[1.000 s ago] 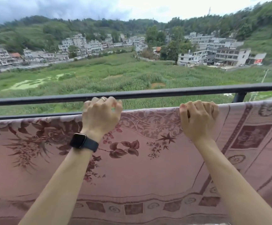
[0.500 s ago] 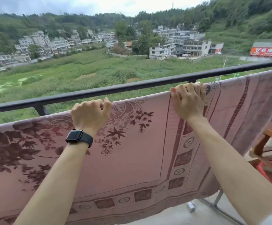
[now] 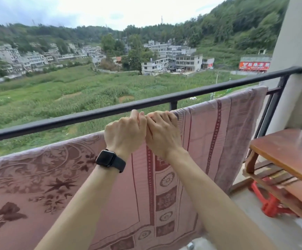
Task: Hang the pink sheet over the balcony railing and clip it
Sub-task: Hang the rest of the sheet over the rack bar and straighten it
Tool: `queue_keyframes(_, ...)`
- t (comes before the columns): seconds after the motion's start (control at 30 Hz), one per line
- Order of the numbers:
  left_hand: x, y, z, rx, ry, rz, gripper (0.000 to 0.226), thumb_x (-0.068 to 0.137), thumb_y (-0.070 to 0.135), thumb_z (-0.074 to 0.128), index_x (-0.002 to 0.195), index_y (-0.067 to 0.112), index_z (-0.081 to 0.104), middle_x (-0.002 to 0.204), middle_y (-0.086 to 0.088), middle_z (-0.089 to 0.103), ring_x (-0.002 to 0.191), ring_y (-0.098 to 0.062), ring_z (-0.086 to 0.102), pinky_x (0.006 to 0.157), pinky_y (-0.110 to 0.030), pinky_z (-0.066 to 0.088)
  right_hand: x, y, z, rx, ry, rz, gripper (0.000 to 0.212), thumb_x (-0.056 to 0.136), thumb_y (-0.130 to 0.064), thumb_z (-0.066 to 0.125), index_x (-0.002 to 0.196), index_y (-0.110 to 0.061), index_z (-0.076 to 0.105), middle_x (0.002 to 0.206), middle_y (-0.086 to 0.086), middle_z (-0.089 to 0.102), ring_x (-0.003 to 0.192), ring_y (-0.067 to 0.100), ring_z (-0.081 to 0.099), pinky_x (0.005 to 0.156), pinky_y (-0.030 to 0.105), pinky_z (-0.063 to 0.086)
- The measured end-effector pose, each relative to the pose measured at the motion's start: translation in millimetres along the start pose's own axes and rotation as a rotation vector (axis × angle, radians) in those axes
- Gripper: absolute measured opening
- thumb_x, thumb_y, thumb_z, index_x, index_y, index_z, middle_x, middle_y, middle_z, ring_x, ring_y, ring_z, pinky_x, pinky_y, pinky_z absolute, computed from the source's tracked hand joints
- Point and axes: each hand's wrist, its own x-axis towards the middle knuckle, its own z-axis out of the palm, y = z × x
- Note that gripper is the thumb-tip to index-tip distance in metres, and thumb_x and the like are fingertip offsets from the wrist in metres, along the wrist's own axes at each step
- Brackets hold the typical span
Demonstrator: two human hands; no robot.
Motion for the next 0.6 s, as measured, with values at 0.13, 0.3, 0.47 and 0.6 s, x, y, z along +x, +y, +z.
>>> queue_keyframes(0.13, 0.3, 4.0, 14.0, 0.069, 0.147, -0.012, 0.054, 0.099, 0.037, 0.042, 0.049, 0.018, 0.046, 0.039, 0.003, 0.036, 0.036, -0.017, 0.03, 0.047, -0.019, 0.021, 8.5, 69.1, -6.8, 0.023, 0.049, -0.01, 0.038, 0.105, -0.042, 0.028, 0.104, -0.027, 0.063, 0.102, -0.011, 0.064, 0.105, 0.015, 0.054, 0.099, 0.035, 0.029)
queue_keyframes(0.3, -5.1, 4.0, 15.8, 0.112, 0.122, -0.127, 0.052, 0.098, 0.038, 0.038, 0.049, 0.018, 0.042, 0.042, 0.004, 0.035, 0.039, -0.023, 0.039, 0.048, -0.02, 0.024, 13.3, 213.1, -42.7, -0.106, 0.063, 0.175, 0.062, 0.104, -0.052, 0.009, 0.09, -0.021, 0.061, 0.093, -0.005, 0.063, 0.095, 0.021, 0.053, 0.102, 0.04, 0.025)
queue_keyframes(0.47, 0.7, 12.6, 21.8, 0.14, 0.048, -0.216, 0.05, 0.092, 0.036, 0.036, 0.046, 0.019, 0.036, 0.038, 0.005, 0.034, 0.039, -0.025, 0.04, 0.049, -0.02, 0.021, 19.7, 286.9, -44.1, -0.128, 0.109, 0.221, 0.052, 0.104, -0.04, 0.023, 0.091, -0.014, 0.065, 0.096, 0.008, 0.065, 0.094, 0.026, 0.049, 0.104, 0.042, 0.024)
queue_keyframes(0.6, 3.2, 17.1, 21.2, 0.16, 0.009, -0.331, 0.048, 0.088, 0.038, 0.031, 0.048, 0.017, 0.046, 0.041, 0.001, 0.043, 0.045, -0.027, 0.046, 0.05, -0.023, 0.026, 22.1, 281.1, -32.1, -0.038, 0.204, 0.237, 0.042, 0.102, -0.035, 0.03, 0.084, -0.014, 0.062, 0.088, 0.005, 0.059, 0.093, 0.024, 0.044, 0.106, 0.048, 0.027)
